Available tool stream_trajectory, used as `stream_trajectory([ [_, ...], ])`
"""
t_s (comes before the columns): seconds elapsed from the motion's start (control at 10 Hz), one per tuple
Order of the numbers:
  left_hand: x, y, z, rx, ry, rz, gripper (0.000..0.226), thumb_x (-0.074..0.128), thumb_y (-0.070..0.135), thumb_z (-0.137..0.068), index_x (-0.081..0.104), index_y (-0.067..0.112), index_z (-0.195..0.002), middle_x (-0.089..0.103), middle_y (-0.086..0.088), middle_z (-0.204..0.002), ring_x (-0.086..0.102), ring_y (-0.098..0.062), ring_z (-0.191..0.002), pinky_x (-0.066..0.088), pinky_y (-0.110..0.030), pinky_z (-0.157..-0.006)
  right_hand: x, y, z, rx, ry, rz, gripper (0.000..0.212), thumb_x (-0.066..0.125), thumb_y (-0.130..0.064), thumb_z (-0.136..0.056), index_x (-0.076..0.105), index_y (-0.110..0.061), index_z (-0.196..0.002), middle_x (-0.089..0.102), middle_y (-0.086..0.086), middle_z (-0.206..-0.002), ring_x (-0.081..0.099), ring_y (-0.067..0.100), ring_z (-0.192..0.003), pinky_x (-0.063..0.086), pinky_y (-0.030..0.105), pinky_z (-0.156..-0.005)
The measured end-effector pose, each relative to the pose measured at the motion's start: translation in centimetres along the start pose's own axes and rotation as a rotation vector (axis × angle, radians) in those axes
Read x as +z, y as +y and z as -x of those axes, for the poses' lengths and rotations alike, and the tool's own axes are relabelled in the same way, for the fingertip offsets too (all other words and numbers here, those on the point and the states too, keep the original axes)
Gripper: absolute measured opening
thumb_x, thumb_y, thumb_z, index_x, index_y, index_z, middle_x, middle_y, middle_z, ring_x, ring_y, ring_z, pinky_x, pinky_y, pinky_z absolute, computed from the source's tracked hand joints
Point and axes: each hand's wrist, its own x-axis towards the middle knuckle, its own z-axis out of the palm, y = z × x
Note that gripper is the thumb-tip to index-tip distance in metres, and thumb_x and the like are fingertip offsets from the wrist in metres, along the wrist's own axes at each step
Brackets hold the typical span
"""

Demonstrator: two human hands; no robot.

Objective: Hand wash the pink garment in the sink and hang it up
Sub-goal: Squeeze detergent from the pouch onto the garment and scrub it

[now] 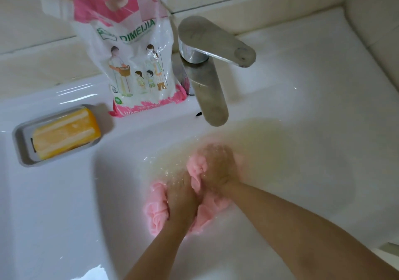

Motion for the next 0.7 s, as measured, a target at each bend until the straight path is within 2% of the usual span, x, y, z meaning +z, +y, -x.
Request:
stream_trajectory([
  [0.1, -2.1, 0.3, -0.8, 0.063, -0.067, -0.152, 0.023, 0.059, 0.024, -0.084, 0.054, 0.016, -0.105, 0.065, -0.009, -0.098, 0.062, -0.032, -0.089, 0.052, -0.040, -0.074, -2.2, 2.0, -1.6, 0.311, -0.208, -0.274, 0.026, 0.052, -0.025, -0.091, 0.070, -0.008, -0.097, 0.068, 0.007, -0.098, 0.062, 0.026, -0.095, 0.047, 0.037, -0.092],
  [0.2, -4.3, 0.2, -2.1, 0.144, 0.057, -0.075, 0.013, 0.054, 0.019, -0.080, 0.049, 0.016, -0.092, 0.064, -0.007, -0.088, 0.059, -0.031, -0.081, 0.040, -0.034, -0.063, -5.5, 4.4, -1.7, 0.526, -0.218, -0.886, 0.013, 0.056, -0.002, -0.091, 0.064, -0.008, -0.083, 0.061, -0.007, -0.075, 0.060, 0.010, -0.075, 0.047, 0.029, -0.082],
  [0.3, -5.5, 0.3, -1.3, 0.374, 0.323, -0.132, 0.028, 0.060, 0.030, -0.070, 0.056, 0.009, -0.089, 0.057, -0.007, -0.078, 0.050, -0.030, -0.071, 0.030, -0.035, -0.062, -8.5, 5.7, 0.0, 0.486, -0.141, -1.137, 0.012, 0.059, 0.000, -0.090, 0.059, -0.009, -0.082, 0.051, -0.010, -0.064, 0.049, 0.003, -0.058, 0.043, 0.013, -0.059],
  [0.4, -4.8, -1.3, 1.5, 0.571, 0.293, -0.177, 0.065, 0.085, 0.025, -0.050, 0.050, 0.013, -0.104, 0.048, -0.004, -0.092, 0.041, -0.026, -0.080, 0.028, -0.035, -0.069, -9.9, 5.8, 1.7, 0.551, -0.311, -1.157, 0.023, 0.073, -0.035, -0.079, 0.064, -0.016, -0.071, 0.054, -0.002, -0.066, 0.053, 0.012, -0.065, 0.045, 0.018, -0.057],
  [0.5, -4.8, -2.5, 3.5, 0.649, 0.088, -0.260, 0.080, 0.060, 0.078, -0.056, 0.054, 0.025, -0.114, 0.056, 0.006, -0.098, 0.052, -0.017, -0.086, 0.047, -0.033, -0.075, -7.8, 5.4, 3.7, 0.461, -0.261, -0.553, 0.041, 0.071, -0.065, -0.062, 0.064, -0.028, -0.078, 0.057, 0.004, -0.096, 0.056, 0.022, -0.084, 0.046, 0.031, -0.074],
  [0.6, -5.8, -1.5, 2.6, 0.459, 0.168, -0.241, 0.077, 0.042, 0.082, -0.057, 0.055, 0.028, -0.111, 0.059, 0.001, -0.106, 0.059, -0.022, -0.091, 0.049, -0.038, -0.077, -4.7, 4.4, 4.8, 0.254, -0.137, 0.009, 0.087, 0.033, -0.086, -0.068, 0.054, -0.024, -0.125, 0.040, 0.015, -0.142, 0.046, 0.039, -0.122, 0.042, 0.050, -0.095],
  [0.7, -4.8, -1.2, 1.0, 0.176, 0.049, -0.362, 0.110, 0.038, 0.089, -0.049, 0.033, 0.028, -0.141, 0.030, -0.016, -0.149, 0.037, -0.042, -0.132, 0.024, -0.063, -0.104, -2.9, 2.5, 4.9, 0.262, -0.242, -0.054, 0.088, 0.016, -0.092, -0.069, 0.029, -0.046, -0.142, 0.014, 0.008, -0.159, 0.034, 0.036, -0.137, 0.033, 0.053, -0.107],
])
